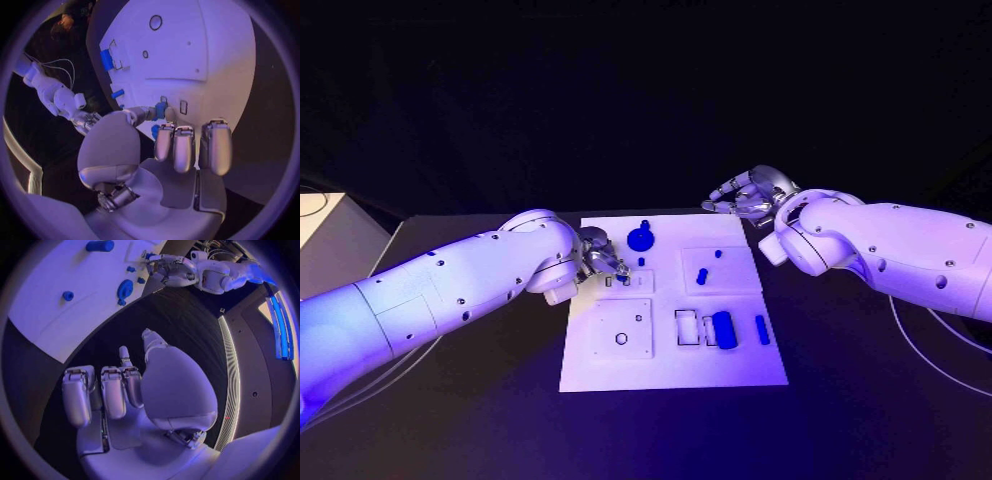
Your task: Assemble the parts on the task board
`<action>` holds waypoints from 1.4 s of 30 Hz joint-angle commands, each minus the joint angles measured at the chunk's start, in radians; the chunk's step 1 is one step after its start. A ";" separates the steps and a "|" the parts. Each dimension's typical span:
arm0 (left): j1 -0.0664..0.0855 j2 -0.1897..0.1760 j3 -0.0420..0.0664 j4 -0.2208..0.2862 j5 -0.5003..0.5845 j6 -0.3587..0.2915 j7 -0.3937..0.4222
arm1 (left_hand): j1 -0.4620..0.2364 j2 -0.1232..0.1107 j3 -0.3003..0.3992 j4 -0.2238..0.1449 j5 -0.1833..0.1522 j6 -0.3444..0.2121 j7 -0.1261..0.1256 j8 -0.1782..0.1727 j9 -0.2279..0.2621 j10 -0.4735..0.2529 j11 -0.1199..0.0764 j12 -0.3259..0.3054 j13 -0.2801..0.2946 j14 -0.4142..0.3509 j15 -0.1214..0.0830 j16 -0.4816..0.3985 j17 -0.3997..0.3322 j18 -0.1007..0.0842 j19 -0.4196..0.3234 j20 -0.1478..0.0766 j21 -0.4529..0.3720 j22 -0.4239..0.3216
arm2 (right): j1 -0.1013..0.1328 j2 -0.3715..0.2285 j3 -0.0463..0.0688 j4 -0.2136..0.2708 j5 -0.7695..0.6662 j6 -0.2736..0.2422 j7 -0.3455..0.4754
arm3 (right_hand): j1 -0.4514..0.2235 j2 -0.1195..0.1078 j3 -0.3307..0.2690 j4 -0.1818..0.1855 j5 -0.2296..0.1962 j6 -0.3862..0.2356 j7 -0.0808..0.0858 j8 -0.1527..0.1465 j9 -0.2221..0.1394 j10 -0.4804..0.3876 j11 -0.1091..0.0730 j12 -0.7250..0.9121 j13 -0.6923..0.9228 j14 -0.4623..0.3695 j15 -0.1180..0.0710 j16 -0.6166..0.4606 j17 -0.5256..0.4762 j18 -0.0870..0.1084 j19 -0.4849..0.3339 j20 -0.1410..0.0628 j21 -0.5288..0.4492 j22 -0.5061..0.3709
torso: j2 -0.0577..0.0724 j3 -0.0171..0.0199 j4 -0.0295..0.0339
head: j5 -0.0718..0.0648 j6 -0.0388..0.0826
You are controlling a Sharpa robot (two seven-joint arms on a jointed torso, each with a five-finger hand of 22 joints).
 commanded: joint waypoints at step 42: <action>-0.002 0.017 -0.006 -0.010 -0.029 0.065 0.004 | 0.004 0.013 0.139 -0.150 0.005 0.076 -0.067 0.002 0.046 0.004 -0.004 0.003 0.050 0.106 -0.009 0.004 0.263 -0.017 0.002 -0.006 0.007 0.007 | 0.000 0.004 0.000 0.000 -0.013 0.020 0.004 | -0.008 0.002 0.006 0.001 0.007 -0.009 0.000 0.005 0.002 0.051 0.001 -0.005 0.217 0.079 0.002 -0.007 0.154 -0.003 0.091 0.005 -0.004 0.225 | 0.000 -0.0011 0.0002 | 0.002 -0.021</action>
